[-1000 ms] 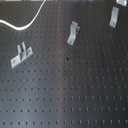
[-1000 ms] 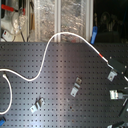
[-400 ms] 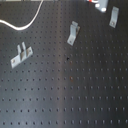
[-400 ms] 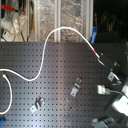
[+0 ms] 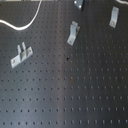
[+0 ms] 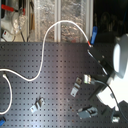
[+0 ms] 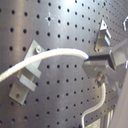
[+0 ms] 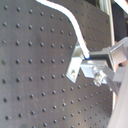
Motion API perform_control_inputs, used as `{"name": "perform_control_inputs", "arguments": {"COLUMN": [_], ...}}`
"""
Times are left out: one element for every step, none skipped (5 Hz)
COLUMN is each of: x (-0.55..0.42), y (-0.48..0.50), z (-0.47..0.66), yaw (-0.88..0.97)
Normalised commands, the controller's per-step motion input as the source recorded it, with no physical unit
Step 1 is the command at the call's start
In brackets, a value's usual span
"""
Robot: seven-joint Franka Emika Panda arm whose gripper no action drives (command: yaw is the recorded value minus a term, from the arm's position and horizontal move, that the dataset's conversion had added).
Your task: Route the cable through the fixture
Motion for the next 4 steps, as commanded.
{"name": "perform_control_inputs", "arguments": {"x": [-0.293,-0.119,0.250,0.407], "y": [-0.289,-0.265,-0.176,-0.179], "z": [0.01,0.00,0.00,-0.01], "yaw": [-0.50,-0.62,-0.17,-0.07]}}
